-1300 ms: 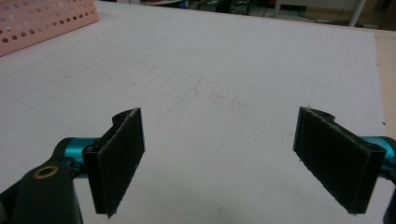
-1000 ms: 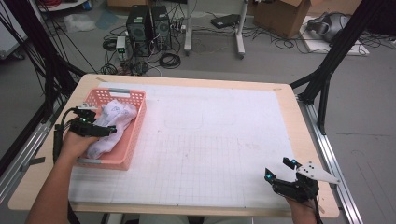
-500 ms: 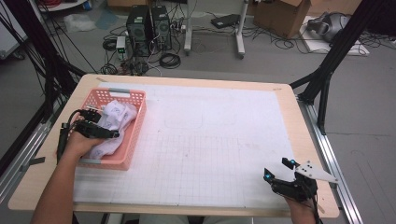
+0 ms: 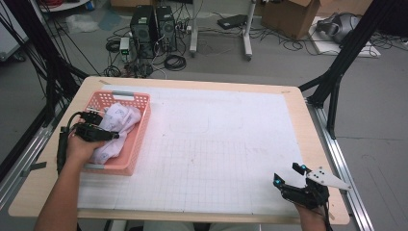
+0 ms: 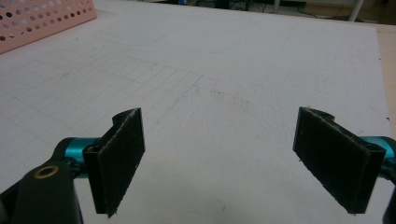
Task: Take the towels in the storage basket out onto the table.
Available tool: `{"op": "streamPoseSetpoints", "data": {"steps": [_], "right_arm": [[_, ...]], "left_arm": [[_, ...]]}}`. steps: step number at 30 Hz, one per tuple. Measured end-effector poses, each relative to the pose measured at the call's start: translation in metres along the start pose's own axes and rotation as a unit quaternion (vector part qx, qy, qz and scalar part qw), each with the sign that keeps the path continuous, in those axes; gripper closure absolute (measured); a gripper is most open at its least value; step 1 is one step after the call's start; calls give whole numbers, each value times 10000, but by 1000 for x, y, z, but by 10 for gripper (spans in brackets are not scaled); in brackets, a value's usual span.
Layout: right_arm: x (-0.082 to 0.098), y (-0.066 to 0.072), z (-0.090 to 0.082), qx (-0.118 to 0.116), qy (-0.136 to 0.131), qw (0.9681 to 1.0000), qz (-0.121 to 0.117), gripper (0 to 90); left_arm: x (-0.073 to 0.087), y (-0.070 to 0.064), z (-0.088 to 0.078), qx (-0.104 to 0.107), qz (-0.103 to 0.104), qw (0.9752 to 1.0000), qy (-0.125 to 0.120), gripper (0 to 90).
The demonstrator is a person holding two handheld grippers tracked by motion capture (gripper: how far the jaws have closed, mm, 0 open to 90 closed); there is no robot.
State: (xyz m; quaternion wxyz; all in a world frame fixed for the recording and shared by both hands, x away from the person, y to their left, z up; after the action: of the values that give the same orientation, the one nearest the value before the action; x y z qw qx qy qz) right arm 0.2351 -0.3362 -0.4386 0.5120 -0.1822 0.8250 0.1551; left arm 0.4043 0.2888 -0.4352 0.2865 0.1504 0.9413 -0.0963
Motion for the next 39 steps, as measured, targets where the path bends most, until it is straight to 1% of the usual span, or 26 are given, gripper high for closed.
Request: {"op": "streamPoseSetpoints", "data": {"steps": [2,4,5,6,7,9,10,11,12,13,14,15,16,17,18,19,20,21,22,23,26,28,30,31,36,39], "right_arm": [[0,-1,0,9,8,10000,15,151],[0,-3,-1,29,-20,10000,41,151],[-1,-3,-2,34,-23,10000,48,151],[-1,-4,-2,33,-52,10000,47,151],[-1,-4,-2,34,-39,10000,71,151],[0,-5,-2,28,-29,9999,97,152],[0,-5,-2,20,-42,9999,99,152],[0,-5,-2,17,-35,10000,88,152],[0,-5,-2,16,-37,10000,90,152],[-1,-5,-1,18,-44,10000,79,152],[-1,-5,-1,18,-44,10000,79,152],[-1,-5,-1,15,-45,10000,78,152],[-1,-4,-1,10,-41,10000,80,152],[-1,-4,-1,10,-41,10000,80,152],[-1,-4,-1,15,-51,10000,74,153],[-2,-4,-1,13,-62,9999,80,152],[-2,-4,-1,17,-65,9999,90,153],[-2,-4,-1,30,-67,9999,81,153],[-2,-4,-2,24,-64,9999,100,153],[-2,-4,-2,30,-73,9999,84,153],[-2,-5,-3,43,-95,9999,84,153],[-2,-5,-4,51,-86,9999,88,153],[-2,-6,-4,41,-86,9999,84,153],[-2,-6,-3,39,-71,9999,91,153],[-3,-6,-1,27,-74,9999,89,153],[-3,-5,-1,10,-76,10000,59,153]], "left_arm": [[-1,0,-2,20,1,9999,-103,540],[-3,2,-8,95,-58,9992,-385,543],[-3,2,-8,95,-58,9992,-385,543],[-4,3,-13,179,-209,9974,-662,543],[-4,3,-13,179,-209,9974,-662,542],[-5,3,-18,265,-251,9951,-922,542],[-6,3,-24,311,-348,9919,-1178,541],[-6,3,-24,311,-348,9919,-1178,541],[-6,3,-30,361,-430,9883,-1417,542],[-7,2,-33,378,-431,9863,-1546,542],[-7,2,-33,378,-431,9863,-1546,542],[-7,1,-36,399,-400,9841,-1684,542],[-9,0,-42,473,-373,9784,-1975,541],[-9,0,-42,473,-373,9784,-1975,541],[-9,-1,-46,504,-377,9750,-2130,542],[-11,-4,-53,578,-355,9683,-2404,541],[-12,-5,-56,613,-349,9649,-2528,541],[-12,-5,-56,613,-349,9649,-2528,541],[-13,-9,-60,685,-315,9589,-2737,541],[-14,-11,-63,720,-294,9568,-2802,541],[-16,-16,-67,636,-156,9567,-2837,541],[-17,-18,-69,663,-128,9561,-2851,540],[-18,-22,-73,724,-70,9532,-2935,540],[-20,-25,-77,766,-26,9505,-3010,540],[-26,-29,-83,803,49,9479,-3081,540],[-30,-33,-89,891,73,9423,-3226,540]]}}
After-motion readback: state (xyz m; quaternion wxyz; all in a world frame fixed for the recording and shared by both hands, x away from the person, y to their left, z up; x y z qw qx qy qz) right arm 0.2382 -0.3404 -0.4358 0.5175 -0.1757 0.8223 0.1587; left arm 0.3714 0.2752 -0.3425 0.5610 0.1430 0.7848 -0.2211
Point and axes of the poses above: each handheld gripper's, and its own axes: z roughly forward along the jaws, x roughly out of its underside, y roughly to its left, the point moved 3 cm from there along z, roughly forward along the jaws, and after that the axes turned 2 degrees about y, right-handed, at the moved point
